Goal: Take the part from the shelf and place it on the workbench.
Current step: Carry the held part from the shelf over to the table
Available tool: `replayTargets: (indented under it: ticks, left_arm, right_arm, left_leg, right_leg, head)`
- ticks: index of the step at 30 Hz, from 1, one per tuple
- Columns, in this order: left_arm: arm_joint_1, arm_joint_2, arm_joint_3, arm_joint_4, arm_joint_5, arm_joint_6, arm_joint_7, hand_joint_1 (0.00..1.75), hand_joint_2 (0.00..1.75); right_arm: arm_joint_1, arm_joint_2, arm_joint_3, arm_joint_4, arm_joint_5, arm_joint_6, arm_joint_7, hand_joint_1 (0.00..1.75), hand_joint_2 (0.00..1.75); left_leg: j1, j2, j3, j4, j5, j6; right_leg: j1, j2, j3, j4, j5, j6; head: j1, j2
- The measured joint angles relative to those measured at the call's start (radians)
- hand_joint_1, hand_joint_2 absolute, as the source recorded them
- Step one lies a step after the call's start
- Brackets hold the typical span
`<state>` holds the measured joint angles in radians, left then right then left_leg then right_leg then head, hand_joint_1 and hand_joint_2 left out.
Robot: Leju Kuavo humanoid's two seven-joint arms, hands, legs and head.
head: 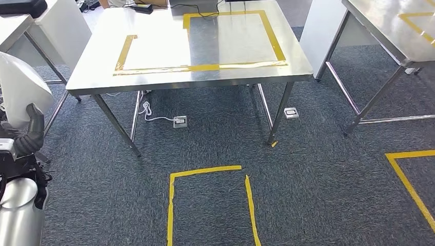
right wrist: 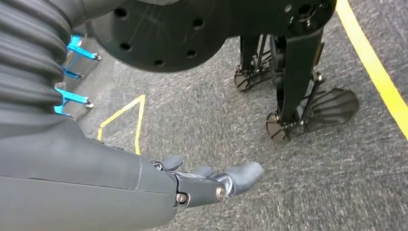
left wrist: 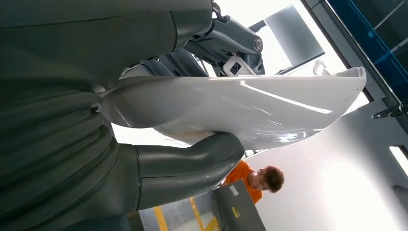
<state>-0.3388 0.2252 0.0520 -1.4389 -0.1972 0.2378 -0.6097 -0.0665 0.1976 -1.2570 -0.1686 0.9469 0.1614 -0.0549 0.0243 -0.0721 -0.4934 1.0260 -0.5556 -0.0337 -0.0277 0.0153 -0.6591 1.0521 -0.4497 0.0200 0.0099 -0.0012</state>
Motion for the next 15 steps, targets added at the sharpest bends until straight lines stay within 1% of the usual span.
replayTargets:
  ticks: [1,2,3,4,5,6,7,8,9,10,11,12,13,14,15]
  left_arm:
    - [0.001,0.001,0.000,0.000,0.000,0.001,-0.001,1.75,1.75]
    - [0.001,0.002,-0.001,0.000,0.000,0.002,-0.002,1.75,1.75]
    - [0.001,0.002,-0.001,-0.001,0.000,0.004,-0.002,1.75,1.75]
    - [0.001,0.003,-0.002,-0.001,0.000,0.004,-0.003,1.75,1.75]
    - [0.002,0.002,-0.002,-0.001,0.000,0.005,-0.003,1.75,1.75]
    - [0.005,0.002,-0.003,0.000,0.000,0.005,-0.003,1.75,1.75]
    - [0.008,0.001,-0.003,0.000,0.000,0.005,-0.003,1.75,1.75]
    - [0.011,0.001,-0.003,0.001,0.000,0.005,-0.003,1.75,1.75]
    - [0.012,0.001,-0.003,0.001,0.000,0.005,-0.003,1.75,1.75]
    - [0.013,0.001,-0.003,0.001,0.000,0.005,-0.003,1.75,1.75]
    - [0.014,0.001,-0.003,0.002,0.000,0.006,-0.003,1.75,1.75]
    - [0.017,0.001,-0.003,0.002,0.000,0.006,-0.003,1.75,1.75]
    - [0.020,0.002,-0.003,0.003,0.000,0.007,-0.003,1.75,1.75]
    - [0.023,0.002,-0.003,0.002,0.000,0.008,-0.002,1.75,1.75]
    - [0.024,0.002,-0.004,0.000,0.000,0.008,-0.001,1.75,1.75]
  right_arm:
    - [0.000,0.000,0.000,0.000,0.000,0.000,0.000,0.00,1.75]
    - [0.001,0.000,0.000,0.000,0.001,0.000,0.000,0.00,1.75]
    - [0.002,0.000,0.000,0.000,0.001,0.000,0.000,0.00,1.75]
    - [0.003,0.000,0.000,0.000,0.001,0.000,0.000,0.00,1.75]
    - [0.003,0.000,0.000,0.000,0.002,0.000,0.000,0.00,1.75]
    - [0.004,0.000,0.000,0.000,0.002,0.000,0.001,0.00,1.75]
    - [0.005,0.000,0.000,0.000,0.002,0.000,0.001,0.00,1.75]
    - [0.006,0.000,0.000,0.000,0.003,0.000,0.001,0.00,1.75]
    - [0.008,0.000,0.000,0.000,0.003,0.000,0.001,0.00,1.75]
    - [0.009,0.000,0.000,0.000,0.003,0.000,0.001,0.00,1.75]
    - [0.009,0.000,0.000,0.000,0.004,0.000,0.001,0.00,1.75]
    - [0.010,0.000,0.000,0.000,0.004,-0.001,0.001,0.00,1.75]
    - [0.011,0.000,0.000,0.000,0.004,-0.001,0.001,0.00,1.75]
    - [0.011,0.000,-0.001,0.000,0.004,-0.002,0.001,0.00,1.75]
    - [0.011,0.000,-0.001,0.000,0.004,-0.003,0.001,0.00,1.75]
  left_leg:
    - [0.000,0.002,0.003,0.008,0.003,-0.006]
    - [0.001,0.011,-0.002,0.036,0.017,-0.011]
    - [0.000,0.025,-0.028,0.082,0.036,-0.015]
    - [0.000,0.040,-0.068,0.143,0.050,-0.018]
    - [0.000,0.054,-0.117,0.207,0.050,-0.021]
    - [-0.001,0.062,-0.167,0.258,0.027,-0.021]
    - [-0.001,0.065,-0.210,0.285,-0.013,-0.019]
    - [-0.001,0.066,-0.241,0.286,-0.057,-0.016]
    - [-0.002,0.067,-0.261,0.264,-0.087,-0.012]
    - [-0.004,0.068,-0.270,0.220,-0.083,-0.007]
    - [-0.006,0.073,-0.274,0.158,-0.027,-0.001]
    - [-0.011,0.081,-0.276,0.093,0.063,0.005]
    - [-0.016,0.088,-0.271,0.046,0.149,0.010]
    - [-0.019,0.093,-0.264,0.019,0.209,0.016]
    - [-0.021,0.091,-0.255,0.013,0.226,0.021]
  right_leg:
    - [0.000,-0.002,0.013,0.000,-0.006,-0.011]
    - [-0.001,-0.005,0.029,-0.003,-0.014,-0.021]
    - [-0.001,-0.007,0.047,-0.005,-0.023,-0.029]
    - [-0.001,-0.009,0.067,-0.009,-0.034,-0.035]
    - [0.000,-0.011,0.087,-0.013,-0.048,-0.039]
    - [0.001,-0.013,0.108,-0.017,-0.063,-0.041]
    - [0.002,-0.015,0.132,-0.022,-0.080,-0.041]
    - [0.002,-0.015,0.158,-0.027,-0.097,-0.041]
    - [0.002,-0.016,0.186,-0.031,-0.115,-0.040]
    - [0.002,-0.017,0.215,-0.036,-0.134,-0.038]
    - [0.002,-0.018,0.242,-0.042,-0.154,-0.036]
    - [0.003,-0.019,0.269,-0.047,-0.174,-0.033]
    - [0.005,-0.020,0.296,-0.057,-0.196,-0.029]
    - [0.008,-0.022,0.326,-0.068,-0.213,-0.023]
    - [0.011,-0.024,0.352,-0.072,-0.217,-0.016]
  head:
    - [-0.001,0.000]
    - [-0.002,0.000]
    - [-0.005,0.000]
    - [-0.007,0.000]
    - [-0.009,0.000]
    - [-0.010,0.000]
    - [-0.010,0.000]
    - [-0.010,0.000]
    - [-0.010,0.000]
    - [-0.011,0.000]
    - [-0.012,0.000]
    - [-0.013,0.000]
    - [-0.014,0.000]
    - [-0.015,0.000]
    - [-0.015,0.000]
